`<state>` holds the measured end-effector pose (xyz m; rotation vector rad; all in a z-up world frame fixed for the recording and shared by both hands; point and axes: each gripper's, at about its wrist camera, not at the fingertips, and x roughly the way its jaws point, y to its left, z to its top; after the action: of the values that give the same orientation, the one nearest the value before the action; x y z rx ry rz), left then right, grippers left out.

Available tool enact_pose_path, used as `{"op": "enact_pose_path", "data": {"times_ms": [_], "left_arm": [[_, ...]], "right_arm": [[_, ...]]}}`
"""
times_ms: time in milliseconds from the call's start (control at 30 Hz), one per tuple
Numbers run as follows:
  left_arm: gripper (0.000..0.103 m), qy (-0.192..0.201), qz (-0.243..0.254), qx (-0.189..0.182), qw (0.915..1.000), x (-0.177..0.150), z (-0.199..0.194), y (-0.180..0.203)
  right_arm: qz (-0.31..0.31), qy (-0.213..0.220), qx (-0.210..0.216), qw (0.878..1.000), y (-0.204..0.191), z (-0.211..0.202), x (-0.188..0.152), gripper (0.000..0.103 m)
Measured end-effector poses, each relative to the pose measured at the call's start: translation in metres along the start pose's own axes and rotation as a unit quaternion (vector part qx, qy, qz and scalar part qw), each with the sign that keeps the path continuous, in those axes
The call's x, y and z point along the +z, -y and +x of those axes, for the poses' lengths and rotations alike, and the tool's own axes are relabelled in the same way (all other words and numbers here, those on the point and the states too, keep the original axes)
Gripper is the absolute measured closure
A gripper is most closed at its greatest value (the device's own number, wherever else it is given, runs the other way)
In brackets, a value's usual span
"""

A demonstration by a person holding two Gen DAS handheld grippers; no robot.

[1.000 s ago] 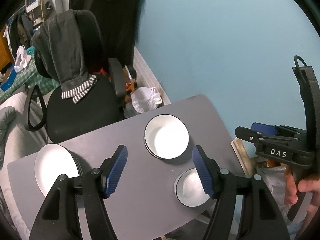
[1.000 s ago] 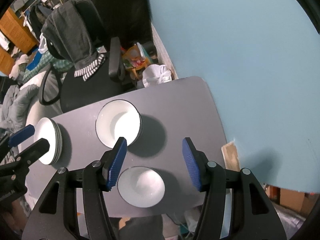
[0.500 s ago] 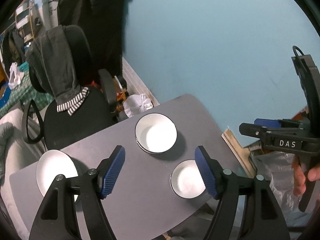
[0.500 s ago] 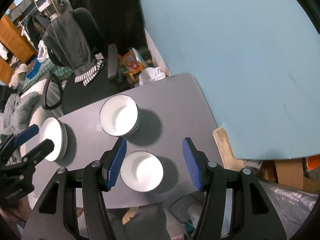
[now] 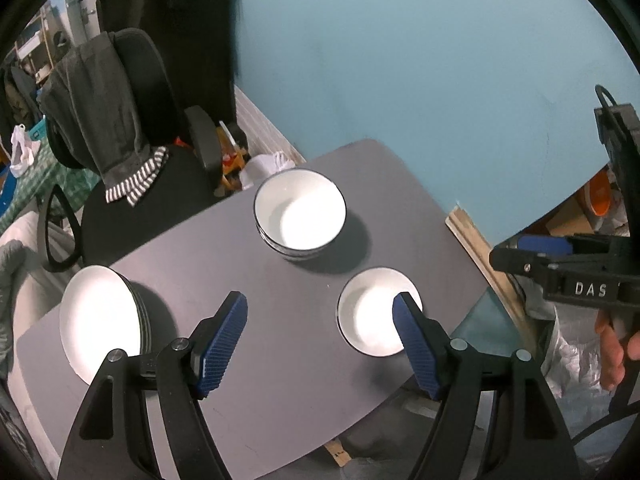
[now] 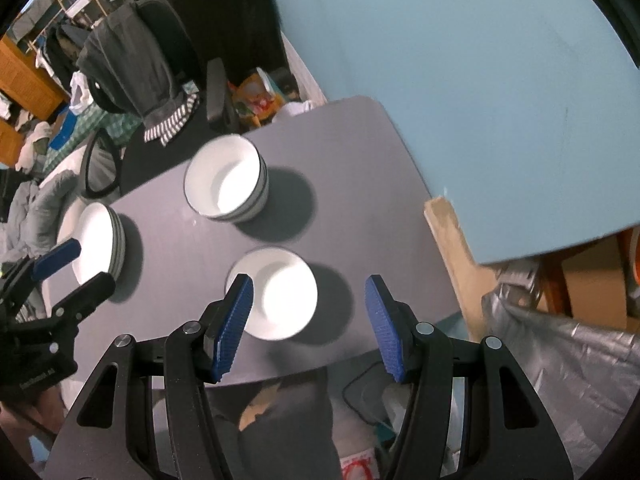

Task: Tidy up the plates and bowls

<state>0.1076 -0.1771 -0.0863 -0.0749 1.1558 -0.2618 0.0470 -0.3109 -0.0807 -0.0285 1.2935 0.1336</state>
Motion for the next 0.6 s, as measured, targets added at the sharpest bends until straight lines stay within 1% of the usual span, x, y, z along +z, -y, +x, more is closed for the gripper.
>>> {"op": "enact_pose_path", "data": {"times_ms": [100, 267, 333, 500, 600], "left_arm": [[0.027, -0.001, 0.005, -0.003, 1.0000, -0.007, 0.003, 0.006], [0.027, -0.004, 0.037, 0.011, 0.9993, -0.015, 0.009, 0.017], [0.027, -0.010, 0.042, 0.011, 0.9990, -0.017, 0.013, 0.019], [0.027, -0.023, 0.043, 0.007, 0.9988, -0.023, 0.025, 0.020], [0.027, -0.034, 0.039, 0.006, 0.9986, -0.024, 0.036, 0.018]], "right_arm": [[0.008, -0.010, 0.006, 1.000, 0.004, 0.008, -0.012, 0.046], [0.014, -0.018, 0.007, 1.000, 0.008, 0.017, -0.025, 0.046], [0.017, -0.018, 0.007, 1.000, 0.011, 0.021, -0.029, 0.046], [0.020, -0.015, 0.016, 1.000, 0.014, 0.031, -0.035, 0.046], [0.017, -0.019, 0.010, 1.000, 0.016, 0.041, -0.037, 0.046]]}}
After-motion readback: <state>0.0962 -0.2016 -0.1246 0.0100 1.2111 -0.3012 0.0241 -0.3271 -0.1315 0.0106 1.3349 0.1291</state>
